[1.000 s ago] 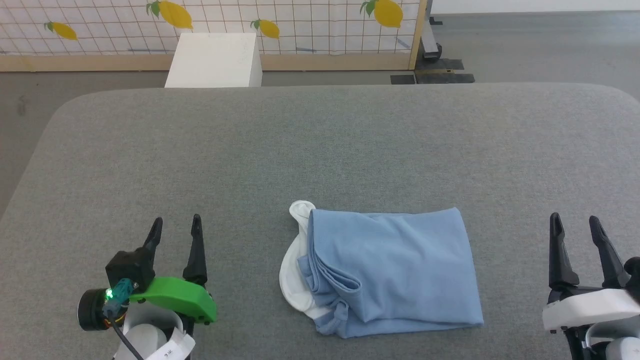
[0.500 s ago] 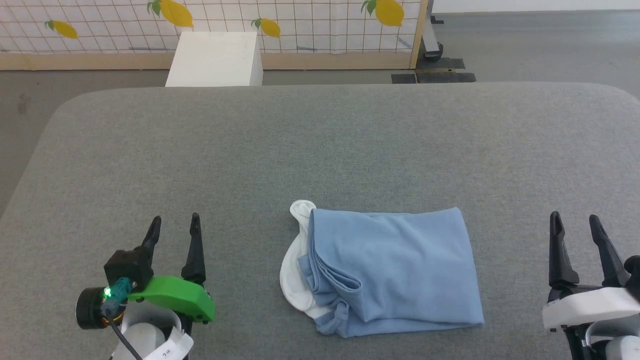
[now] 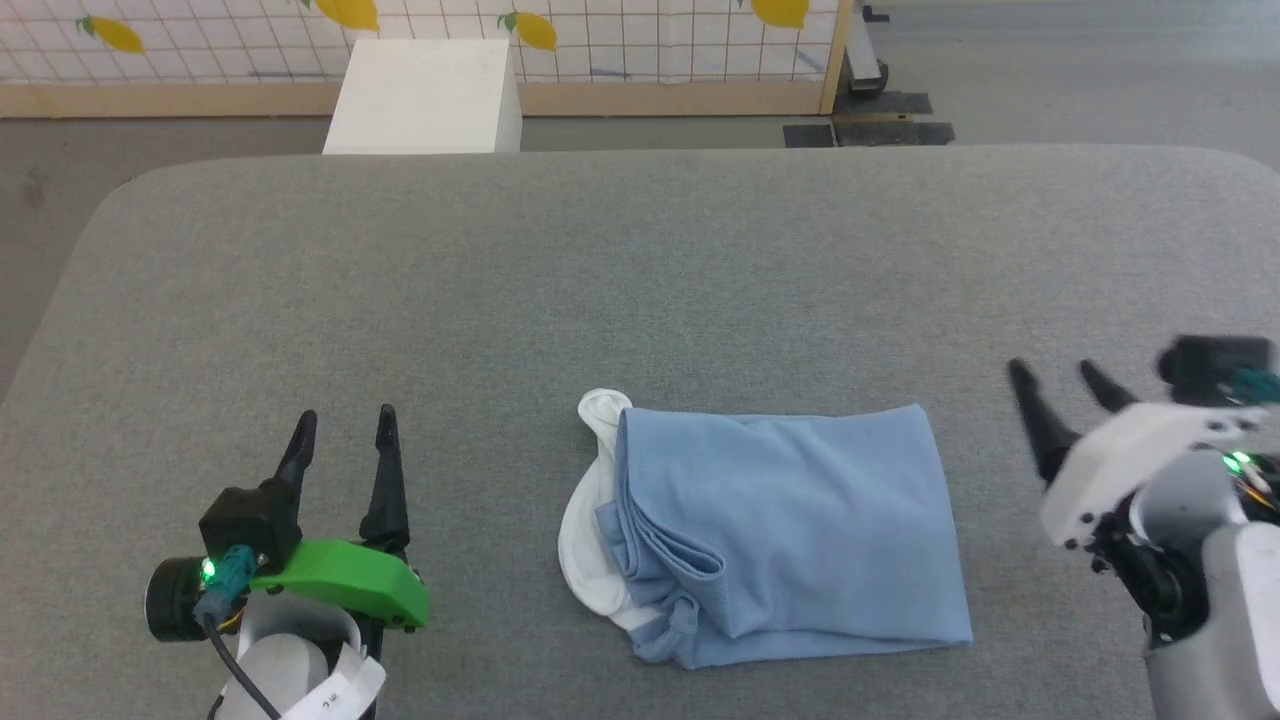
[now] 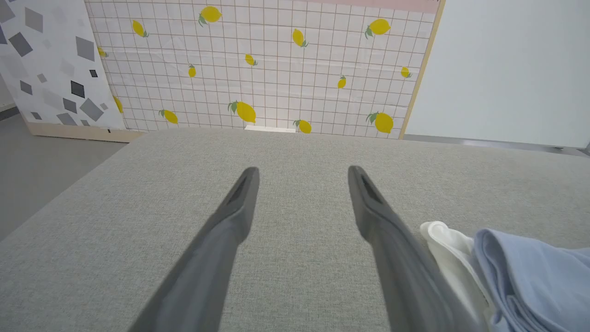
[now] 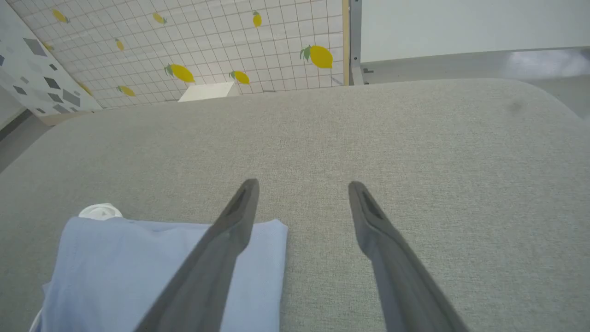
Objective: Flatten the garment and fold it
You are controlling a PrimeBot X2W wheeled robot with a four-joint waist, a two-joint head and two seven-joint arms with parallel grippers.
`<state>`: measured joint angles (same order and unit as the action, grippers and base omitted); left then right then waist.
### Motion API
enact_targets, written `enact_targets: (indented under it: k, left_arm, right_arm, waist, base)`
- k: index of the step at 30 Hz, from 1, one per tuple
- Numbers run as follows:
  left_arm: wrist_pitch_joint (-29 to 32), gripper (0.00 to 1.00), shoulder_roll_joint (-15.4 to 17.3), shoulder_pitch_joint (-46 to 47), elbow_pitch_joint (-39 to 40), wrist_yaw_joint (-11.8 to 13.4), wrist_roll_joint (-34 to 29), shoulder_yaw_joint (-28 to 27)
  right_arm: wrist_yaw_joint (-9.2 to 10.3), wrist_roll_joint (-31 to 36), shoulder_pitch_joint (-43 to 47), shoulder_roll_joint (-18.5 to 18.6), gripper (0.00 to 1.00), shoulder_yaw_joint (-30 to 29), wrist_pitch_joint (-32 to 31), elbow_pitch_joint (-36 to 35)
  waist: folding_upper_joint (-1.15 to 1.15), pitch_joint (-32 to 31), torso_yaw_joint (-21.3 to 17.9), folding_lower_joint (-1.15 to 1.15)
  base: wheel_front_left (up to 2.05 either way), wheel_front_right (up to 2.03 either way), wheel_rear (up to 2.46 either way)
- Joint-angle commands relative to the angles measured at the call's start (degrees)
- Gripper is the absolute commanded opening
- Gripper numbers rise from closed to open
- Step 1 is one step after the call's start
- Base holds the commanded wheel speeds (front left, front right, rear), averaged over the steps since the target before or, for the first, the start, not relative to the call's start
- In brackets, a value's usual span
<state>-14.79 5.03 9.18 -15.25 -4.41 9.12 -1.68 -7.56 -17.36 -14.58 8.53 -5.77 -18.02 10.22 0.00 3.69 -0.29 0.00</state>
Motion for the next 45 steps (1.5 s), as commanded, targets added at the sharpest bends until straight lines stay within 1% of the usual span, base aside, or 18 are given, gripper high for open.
enact_targets:
  k: [1, 3, 5, 7, 9, 17, 24, 25, 26, 31, 35, 39, 40, 44, 45]
  left_arm:
    - [-0.2, 1.00, 0.1, 0.7, 0.4, 0.2, 0.3, 0.2]
    - [-0.2, 1.00, -0.1, 1.0, 0.9, 0.1, 0.3, 0.6]
    - [-0.2, 1.00, -0.2, 1.4, 1.2, 0.1, 0.4, 0.9]
    - [-0.2, 1.00, -0.2, 1.8, 1.5, 0.2, 0.4, 1.0]
    - [-0.2, 1.00, -0.3, 2.1, 1.8, 0.2, 0.4, 1.1]
    - [-0.2, 1.00, -0.5, 3.3, 2.3, 0.2, 0.4, 1.8]
    - [-0.2, 1.00, -0.9, 4.4, 1.8, 0.1, 0.8, 2.2]
    - [-0.2, 1.00, -0.9, 4.6, 1.7, 0.1, 0.8, 2.2]
    - [-0.2, 1.00, -1.0, 4.7, 1.6, 0.1, 0.9, 2.3]
    - [-0.2, 1.00, -1.2, 5.0, 1.2, -0.1, 1.0, 2.8]
    - [-0.2, 1.00, -1.4, 4.4, 1.0, -0.1, 1.0, 2.8]
    - [-0.2, 1.00, -1.5, 3.0, 1.5, 0.2, 1.4, 2.0]
    - [-0.2, 1.00, -1.5, 2.5, 1.9, 0.4, 1.7, 1.6]
    - [-0.2, 1.00, -1.7, 2.0, 3.3, 0.6, 2.0, 1.4]
    - [-0.2, 1.00, -1.7, 2.0, 3.5, 0.6, 2.0, 1.4]
  right_arm:
    - [0.08, -0.2, -1.4, 0.8, 1.00, 2.2, -4.9, 0.4]
    - [0.08, 0.1, -2.6, 2.2, 1.00, 5.0, -12.6, 1.4]
    - [0.08, 0.5, -3.3, 3.3, 1.00, 7.1, -18.2, 2.7]
    - [0.08, 1.3, -3.5, 3.8, 1.00, 8.4, -22.5, 4.1]
    - [0.08, 1.9, -3.5, 3.9, 1.00, 9.2, -24.9, 5.5]
    - [0.08, 4.3, -3.2, 3.2, 1.00, 10.7, -26.7, 11.0]
    - [0.08, 3.5, -2.8, 3.0, 1.00, 12.4, -29.4, 14.3]
    - [0.08, 3.1, -2.9, 3.0, 0.31, 12.4, -29.5, 14.4]
    - [0.08, 2.7, -2.9, 2.9, 0.00, 12.2, -29.6, 14.5]
    - [0.08, 1.3, -4.0, 4.6, 0.00, 13.2, -28.9, 12.6]
    - [0.08, 0.4, -5.7, 7.5, 0.00, 16.0, -28.6, 8.9]
    - [0.08, -1.0, -7.2, 12.2, 0.00, 20.0, -30.1, 5.4]
    - [0.08, -1.5, -7.9, 14.2, 0.00, 20.9, -30.9, 4.5]
    - [0.08, -3.2, -10.3, 20.1, 0.00, 22.6, -33.9, 2.7]
    - [0.08, -3.4, -10.8, 20.8, 0.00, 22.5, -34.3, 2.7]
  waist:
    - [0.00, 0.7, 0.9, 0.00]
    - [0.00, 1.4, 1.8, 0.00]
    - [0.00, 2.2, 2.8, 0.00]
    - [0.00, 3.0, 3.7, 0.00]
    - [0.00, 3.9, 4.6, 0.00]
    - [0.00, 7.3, 7.6, 0.00]
    - [0.00, 8.7, 8.4, 0.00]
    - [0.00, 8.8, 8.4, 0.00]
    - [0.00, 8.8, 8.5, 0.00]
    - [0.00, 8.1, 8.4, 0.00]
    - [0.00, 6.7, 7.1, 0.00]
    - [0.00, 4.6, 3.7, 0.00]
    - [0.00, 4.3, 2.2, 0.00]
    - [0.00, 5.0, -3.2, 0.00]
    - [0.00, 5.4, -4.3, 0.00]
  base:
    - [0.00, 0.00, 0.00]
    - [0.00, 0.00, 0.00]
    - [0.00, 0.00, 0.00]
    - [0.00, 0.00, 0.00]
    - [0.00, 0.00, 0.00]
    - [0.00, 0.00, 0.00]
    - [0.00, 0.00, 0.00]
    - [0.00, 0.00, 0.00]
    - [0.00, 0.00, 0.00]
    - [0.00, 0.00, 0.00]
    - [0.00, 0.00, 0.00]
    - [0.00, 0.00, 0.00]
    - [0.00, 0.00, 0.00]
    - [0.00, 0.00, 0.00]
    - [0.00, 0.00, 0.00]
